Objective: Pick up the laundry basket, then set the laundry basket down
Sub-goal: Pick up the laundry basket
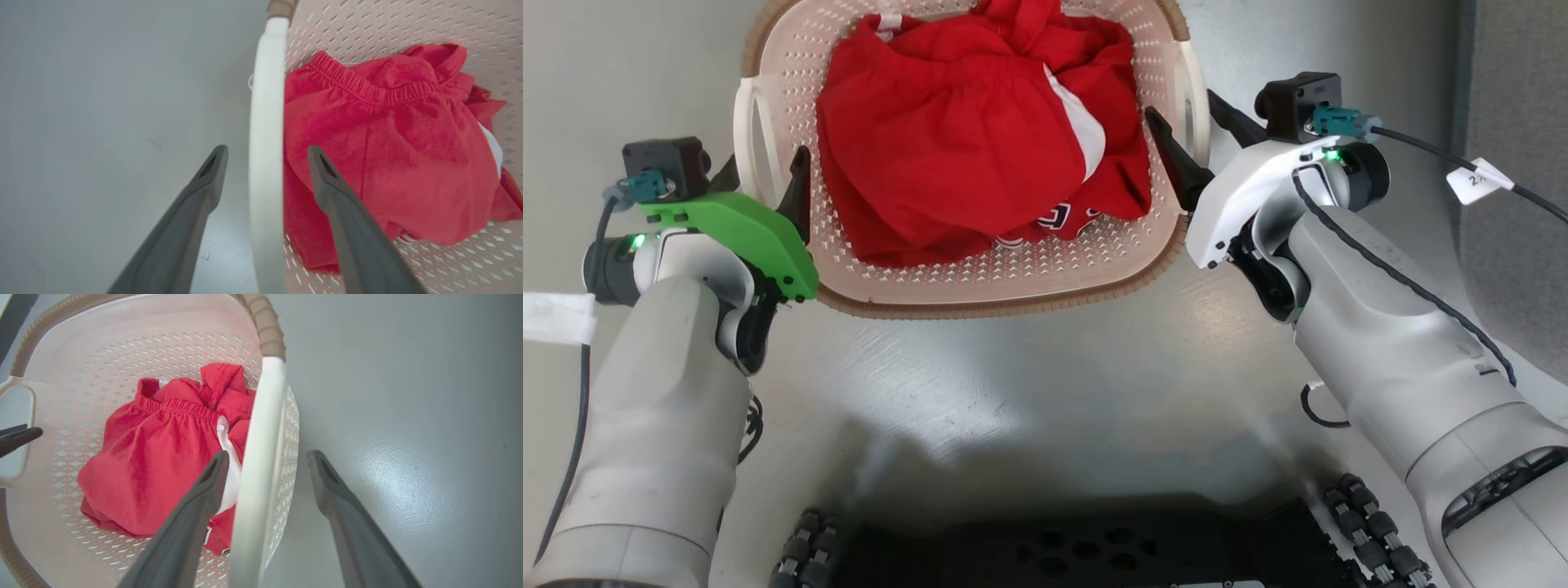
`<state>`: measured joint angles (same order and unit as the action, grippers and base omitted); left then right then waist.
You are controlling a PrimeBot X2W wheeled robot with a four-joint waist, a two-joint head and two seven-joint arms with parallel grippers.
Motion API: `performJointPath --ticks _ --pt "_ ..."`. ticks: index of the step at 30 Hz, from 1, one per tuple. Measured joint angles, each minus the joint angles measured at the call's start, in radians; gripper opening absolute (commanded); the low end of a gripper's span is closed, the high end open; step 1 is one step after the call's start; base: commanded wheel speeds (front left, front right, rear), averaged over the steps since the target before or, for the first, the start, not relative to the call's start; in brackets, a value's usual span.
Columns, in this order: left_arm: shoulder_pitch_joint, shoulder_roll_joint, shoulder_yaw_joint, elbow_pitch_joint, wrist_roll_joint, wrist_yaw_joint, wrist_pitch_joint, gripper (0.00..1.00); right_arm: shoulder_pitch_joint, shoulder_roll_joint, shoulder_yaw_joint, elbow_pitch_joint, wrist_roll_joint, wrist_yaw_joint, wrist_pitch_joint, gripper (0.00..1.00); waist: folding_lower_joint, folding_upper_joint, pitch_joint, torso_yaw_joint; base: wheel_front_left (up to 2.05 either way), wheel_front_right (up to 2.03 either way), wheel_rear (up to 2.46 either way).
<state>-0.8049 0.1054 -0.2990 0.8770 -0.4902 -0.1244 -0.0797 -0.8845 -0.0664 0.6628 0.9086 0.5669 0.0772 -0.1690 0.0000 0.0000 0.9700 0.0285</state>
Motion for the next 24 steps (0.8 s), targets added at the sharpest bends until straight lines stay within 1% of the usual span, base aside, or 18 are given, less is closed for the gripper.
performJointPath --ticks 20,21,22,23,24 --pt "-0.067 0.002 -0.069 0.065 -0.061 0.0 -0.015 1.0 -0.056 -0.001 0.073 0.043 0.095 -0.018 0.022 1.0 0.0 0.0 0.035 0.014 0.0 0.0 0.0" --pt "-0.069 0.002 -0.073 0.068 -0.062 0.0 -0.018 0.91 -0.056 -0.001 0.077 0.045 0.098 -0.019 0.022 0.96 0.0 0.0 0.036 0.014 0.0 0.0 0.0" --pt "-0.071 0.002 -0.077 0.072 -0.064 0.0 -0.018 0.57 -0.057 -0.001 0.082 0.047 0.102 -0.019 0.022 0.87 0.0 0.0 0.037 0.014 0.0 0.0 0.0" --pt "-0.073 0.002 -0.082 0.074 -0.069 0.0 -0.018 0.57 -0.058 0.0 0.085 0.048 0.105 -0.019 0.022 0.87 0.0 0.0 0.038 0.014 0.0 0.0 0.0" --pt "-0.074 0.002 -0.086 0.077 -0.073 0.0 -0.018 0.41 -0.06 0.0 0.089 0.049 0.108 -0.019 0.022 0.62 0.0 0.0 0.039 0.014 0.0 0.0 0.0"
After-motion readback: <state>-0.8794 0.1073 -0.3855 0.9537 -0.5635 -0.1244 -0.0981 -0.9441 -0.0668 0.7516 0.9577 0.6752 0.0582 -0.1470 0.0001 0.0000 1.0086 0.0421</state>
